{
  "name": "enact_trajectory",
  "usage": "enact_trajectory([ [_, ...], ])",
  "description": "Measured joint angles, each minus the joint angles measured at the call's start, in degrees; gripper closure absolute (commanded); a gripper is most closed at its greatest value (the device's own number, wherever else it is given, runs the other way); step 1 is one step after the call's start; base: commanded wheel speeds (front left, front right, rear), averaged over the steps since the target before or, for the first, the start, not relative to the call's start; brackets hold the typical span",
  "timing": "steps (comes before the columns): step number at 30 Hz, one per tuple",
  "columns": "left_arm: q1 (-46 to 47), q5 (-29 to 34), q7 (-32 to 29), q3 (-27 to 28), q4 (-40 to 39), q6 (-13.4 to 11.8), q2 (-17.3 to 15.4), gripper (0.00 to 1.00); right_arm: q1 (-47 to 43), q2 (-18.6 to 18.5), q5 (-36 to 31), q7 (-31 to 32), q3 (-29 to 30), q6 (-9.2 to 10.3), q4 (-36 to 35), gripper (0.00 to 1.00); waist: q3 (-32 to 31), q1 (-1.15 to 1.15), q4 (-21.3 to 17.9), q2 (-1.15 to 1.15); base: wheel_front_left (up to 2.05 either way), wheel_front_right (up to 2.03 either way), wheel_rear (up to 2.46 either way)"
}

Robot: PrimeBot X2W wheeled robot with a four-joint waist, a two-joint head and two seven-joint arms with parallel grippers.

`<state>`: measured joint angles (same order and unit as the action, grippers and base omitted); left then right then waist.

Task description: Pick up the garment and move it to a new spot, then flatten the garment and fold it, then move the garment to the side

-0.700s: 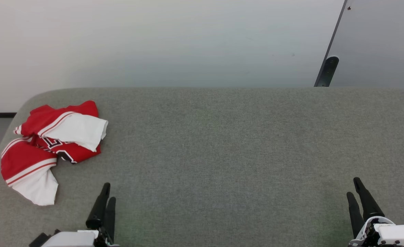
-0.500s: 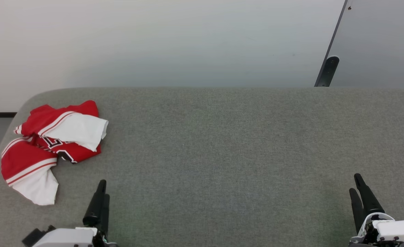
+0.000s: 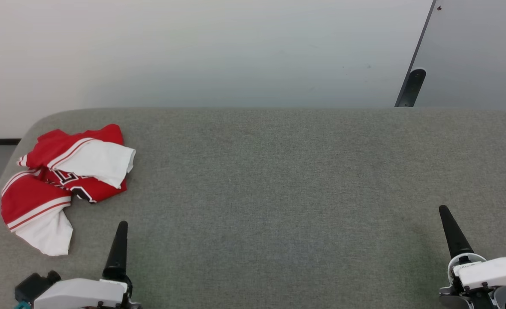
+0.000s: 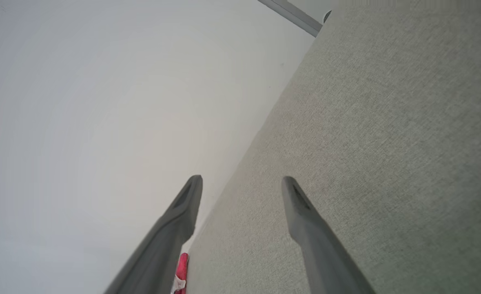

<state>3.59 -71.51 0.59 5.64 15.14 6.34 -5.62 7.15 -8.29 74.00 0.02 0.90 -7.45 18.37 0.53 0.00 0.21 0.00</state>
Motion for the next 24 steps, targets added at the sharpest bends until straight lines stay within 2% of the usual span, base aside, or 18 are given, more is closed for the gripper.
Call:
enact_trajectory([
  [15,0.75,18.87,3.07,-0.23,-1.21,-0.92,-1.34,0.0,3.26,-3.0,-14.77,-3.16,-3.49,0.0,2.16,0.0,0.41,0.0,0.18,0.0,0.0,0.0,0.0],
  [24,0.81,27.28,4.77,-0.49,-1.71,-1.66,-1.78,0.0,4.7,-4.15,-21.78,-4.57,-4.57,0.0,3.26,0.0,0.61,0.0,0.22,0.0,0.0,0.0,0.0],
])
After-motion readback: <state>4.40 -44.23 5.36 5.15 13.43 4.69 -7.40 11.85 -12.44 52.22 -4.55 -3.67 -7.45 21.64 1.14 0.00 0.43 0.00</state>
